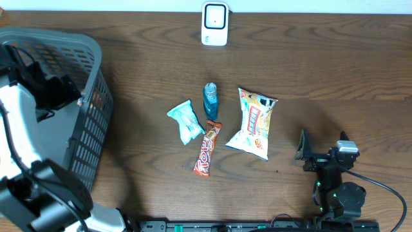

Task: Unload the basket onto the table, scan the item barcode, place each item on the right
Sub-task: 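Return the left gripper to the basket and grasp the orange Kleenex pack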

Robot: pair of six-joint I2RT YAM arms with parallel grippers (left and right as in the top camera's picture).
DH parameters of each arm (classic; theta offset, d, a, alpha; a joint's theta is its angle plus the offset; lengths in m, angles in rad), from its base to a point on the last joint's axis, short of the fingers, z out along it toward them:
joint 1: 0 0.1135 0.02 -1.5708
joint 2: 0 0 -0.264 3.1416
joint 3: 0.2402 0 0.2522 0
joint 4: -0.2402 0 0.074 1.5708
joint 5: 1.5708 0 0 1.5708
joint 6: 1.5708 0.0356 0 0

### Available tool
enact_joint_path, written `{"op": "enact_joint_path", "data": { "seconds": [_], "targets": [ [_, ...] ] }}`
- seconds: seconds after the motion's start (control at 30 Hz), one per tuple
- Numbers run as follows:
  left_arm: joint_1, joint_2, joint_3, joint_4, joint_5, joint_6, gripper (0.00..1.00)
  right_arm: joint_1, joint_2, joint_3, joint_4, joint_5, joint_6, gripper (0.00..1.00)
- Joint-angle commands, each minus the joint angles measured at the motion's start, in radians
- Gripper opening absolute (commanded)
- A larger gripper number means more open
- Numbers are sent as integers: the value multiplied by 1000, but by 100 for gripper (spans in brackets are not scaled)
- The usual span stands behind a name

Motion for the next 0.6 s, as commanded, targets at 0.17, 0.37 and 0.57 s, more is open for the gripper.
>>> {"op": "enact_joint_path", "data": {
  "seconds": [0.17,0.37,0.57],
  "targets": [
    [4,95,-29,103,193,201,98,-3,-4,-1,-4,1,-6,99],
    [4,108,-30,134,193,315,98,-3,-4,-1,-4,1,-6,99],
    [4,142,-33,176,188,201,98,-3,-4,-1,-4,1,-6,99]
  ]
}}
